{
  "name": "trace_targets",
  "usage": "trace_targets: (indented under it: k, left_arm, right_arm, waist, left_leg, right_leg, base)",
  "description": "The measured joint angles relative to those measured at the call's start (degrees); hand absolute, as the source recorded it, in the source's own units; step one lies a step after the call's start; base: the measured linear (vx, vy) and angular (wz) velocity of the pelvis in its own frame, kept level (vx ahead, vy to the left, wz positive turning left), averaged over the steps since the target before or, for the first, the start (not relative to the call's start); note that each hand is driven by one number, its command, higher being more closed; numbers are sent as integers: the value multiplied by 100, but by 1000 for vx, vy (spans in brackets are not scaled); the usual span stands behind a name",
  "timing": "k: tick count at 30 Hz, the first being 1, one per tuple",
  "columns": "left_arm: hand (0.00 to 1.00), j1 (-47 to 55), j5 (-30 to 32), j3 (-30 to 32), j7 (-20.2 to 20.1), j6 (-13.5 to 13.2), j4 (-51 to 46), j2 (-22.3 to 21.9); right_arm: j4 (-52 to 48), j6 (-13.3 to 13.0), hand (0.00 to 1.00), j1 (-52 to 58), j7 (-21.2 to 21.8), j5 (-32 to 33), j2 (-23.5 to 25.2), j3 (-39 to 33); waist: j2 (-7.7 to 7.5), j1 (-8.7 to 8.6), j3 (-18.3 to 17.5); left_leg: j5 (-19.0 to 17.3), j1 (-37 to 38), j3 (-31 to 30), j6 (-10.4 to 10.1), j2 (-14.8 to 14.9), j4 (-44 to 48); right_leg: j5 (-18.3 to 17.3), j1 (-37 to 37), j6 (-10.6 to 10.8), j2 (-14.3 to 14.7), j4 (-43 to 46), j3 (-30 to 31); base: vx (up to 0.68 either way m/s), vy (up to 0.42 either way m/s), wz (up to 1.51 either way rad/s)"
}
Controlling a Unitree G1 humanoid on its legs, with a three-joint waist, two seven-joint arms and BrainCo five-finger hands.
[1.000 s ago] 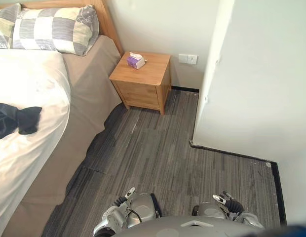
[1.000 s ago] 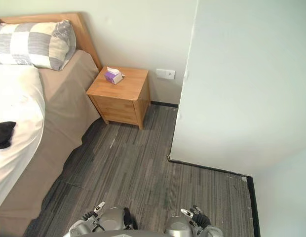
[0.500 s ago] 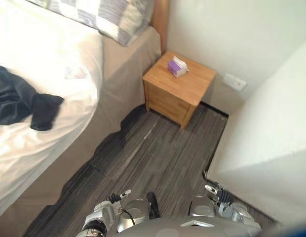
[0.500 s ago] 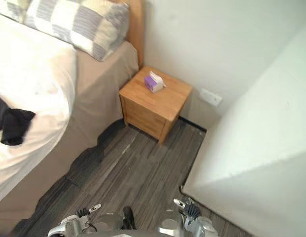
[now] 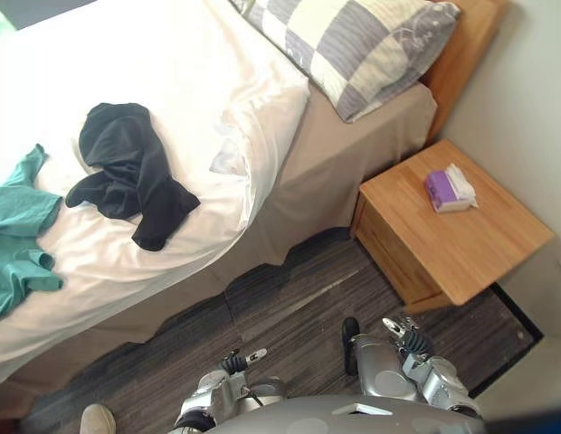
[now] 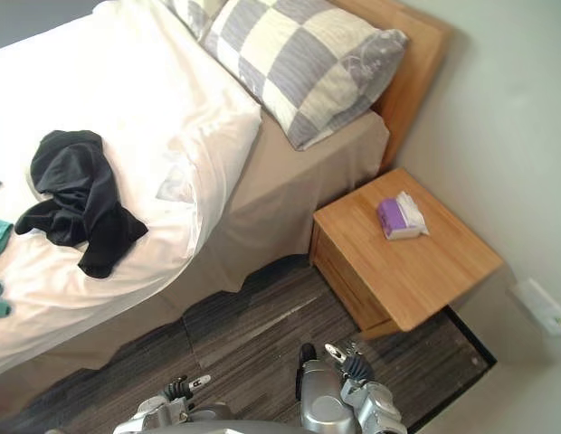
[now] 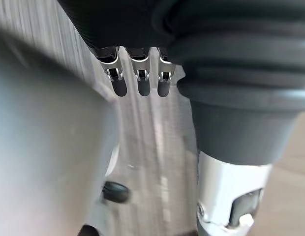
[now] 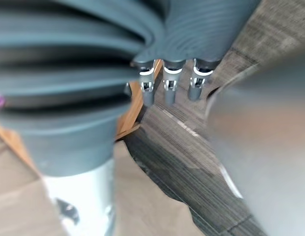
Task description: Tidy the bed and pick cloth on bed and put in laundry
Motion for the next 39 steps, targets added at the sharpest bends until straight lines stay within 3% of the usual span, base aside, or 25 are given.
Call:
trace_targets:
  k: [2, 4, 5, 6, 7, 11, 12, 14, 16, 17, 18, 19, 20, 21, 22, 26, 29, 32, 36, 39]
  left_arm:
    - [0, 3, 176, 34, 2, -11, 5, 3]
    - [0, 13, 210, 37, -8, -42, 6, -31]
    - [0, 14, 211, 60, -59, -80, 14, -39]
    - [0, 21, 212, 90, -92, -119, 45, -78]
    - [0, 22, 211, 96, -95, -149, 70, -81]
    - [0, 112, 196, -30, -240, -191, 157, 135]
    - [0, 99, 215, -520, -335, -155, 183, 276]
    - [0, 105, 212, -693, -343, -137, 186, 305]
    - [0, 92, 209, -863, -372, -120, 165, 373]
    - [0, 89, 209, -906, -374, -90, 162, 375]
    - [0, 26, 232, -955, -378, 11, 187, 355]
    - [0, -13, 296, -950, -373, 150, 289, 447]
    - [0, -13, 358, -995, -375, 236, 299, 599]
    - [0, -35, 373, -980, -370, 230, 319, 665]
    - [0, -12, 379, -993, -369, 252, 311, 615]
    - [0, -29, 385, -960, -376, 252, 316, 425]
    - [0, -23, 401, -966, -396, 252, 319, 405]
    - [0, -16, 332, -911, -448, 258, 314, 407]
    - [0, 101, 111, -749, -447, 375, 265, 408]
    - [0, 209, 98, -631, -446, 387, 169, 449]
  right_arm:
    - [-5, -49, 0, 102, -56, 27, -15, -1]
    - [-7, -73, 0, 109, -52, 12, -32, -7]
    - [-4, -73, 0, 114, -51, -7, -42, -8]
    - [0, -68, 0, 133, -52, -39, -98, -7]
    - [39, -56, 0, 125, -64, -50, -87, -11]
    - [219, -11, 0, 162, -70, -54, 97, -11]
    - [257, 58, 0, 176, -190, -51, 123, -28]
    - [273, 52, 0, 174, -237, 28, 130, -71]
    - [280, 53, 0, 145, -252, 70, 179, -131]
    - [248, 53, 0, 159, -250, 80, 164, -156]
    - [214, 50, 0, 168, -237, 185, 161, -163]
    - [204, 48, 0, 173, -140, 311, 179, -113]
    - [210, 20, 0, 218, -78, 362, 235, -99]
    - [257, -13, 0, 282, -55, 378, 279, -100]
    - [302, -60, 0, 349, -51, 463, 283, -128]
    - [210, -407, 0, 393, -69, 785, 209, -87]
    - [203, -424, 0, 421, -408, 959, 200, -6]
    - [187, -463, 0, 425, -1157, 975, 275, -240]
    - [-300, -574, 0, 450, -2357, 954, 285, -1708]
    - [-1188, -590, 0, 359, -2954, 546, -277, -2675]
  waist:
    - [31, 39, -26]
    - [62, 49, -49]
    - [73, 51, -59]
    - [173, 52, -133]
    - [177, 70, -165]
    - [-289, 52, -508]
    - [-357, -19, -550]
    - [-341, -30, -550]
    - [-417, -2, -540]
    - [-395, -63, -535]
    - [-264, -130, -536]
    - [-347, -182, -494]
    - [-581, -197, -514]
    - [-665, -218, -477]
    - [-591, -231, -551]
    - [-308, -270, -510]
    - [-286, -274, -534]
    - [-316, -267, -545]
    - [-332, -297, -547]
    - [-351, -313, -545]
  left_leg:
    - [-81, -217, 564, 41, 201, -62]
    - [-38, -322, 946, 55, 149, -876]
    - [317, -369, 1032, 82, 84, -1691]
    - [1134, -492, 1035, 91, 94, -2381]
    - [1082, -473, 1042, 86, 61, -2452]
    - [1373, -36, 984, 162, -494, -3389]
    - [1580, 288, 599, 189, -799, -3888]
    - [1582, 416, 441, 192, -840, -3938]
    - [1529, 477, 206, 239, -914, -3943]
    - [1391, 485, 127, 278, -864, -3944]
    - [1190, 526, -57, 317, -721, -4028]
    - [1213, 519, -247, 288, -633, -4058]
    - [1273, 519, -290, 153, -763, -4136]
    - [1272, 573, -347, 106, -810, -4187]
    - [1457, 616, -344, 53, -746, -4358]
    - [1503, 565, -241, -14, -606, -4417]
    - [1513, 592, -58, -48, -554, -4416]
    - [1524, 695, 127, -130, -460, -4411]
    - [1528, 818, 310, -141, -381, -4414]
    - [1528, 829, 424, -141, -396, -4414]
  right_leg:
    - [-52, 415, -2, -23, -223, -157]
    - [-132, 577, 34, -157, -287, -221]
    - [-194, 633, 99, -212, -262, -226]
    - [-269, 632, 167, -159, -206, -216]
    - [-329, 616, 207, -163, -145, -187]
    - [-482, 708, 402, -562, -107, -285]
    - [-581, 926, 568, -832, 206, -632]
    - [-596, 923, 594, -923, 671, -695]
    - [-547, 759, 658, -960, 1431, -653]
    - [-478, 495, 658, -950, 2021, -502]
    - [-970, 126, 624, -762, 2362, -94]
    - [-1109, 25, 536, -390, 1708, 549]
    - [-654, 76, 526, -273, 664, 911]
    - [-577, 83, 284, -305, 587, 936]
    - [-545, 129, 315, -263, 467, 883]
    - [-441, 219, 283, -106, 102, 861]
    - [-360, 355, 300, -48, -137, 867]
    - [-216, 480, 340, 47, -298, 945]
    - [-62, 625, 385, 96, -360, 1063]
    - [21, 623, 420, 88, -357, 1217]
  base:
    - [301, -131, 36]
    - [257, -21, 14]
    - [298, 42, 5]
    - [321, 65, -2]
    - [345, 75, 7]
    - [327, 134, 43]
    - [285, 123, 120]
    - [173, 74, 88]
    - [72, 20, 53]
    - [46, -18, 62]
    - [23, -94, 79]
    - [33, -146, 96]
    - [20, -123, 81]
    - [81, -102, 52]
    - [158, -89, 20]
    - [156, -74, -1]
    - [147, -36, -4]
    - [132, -17, -9]
    - [65, 1, -8]
    - [0, 22, -2]
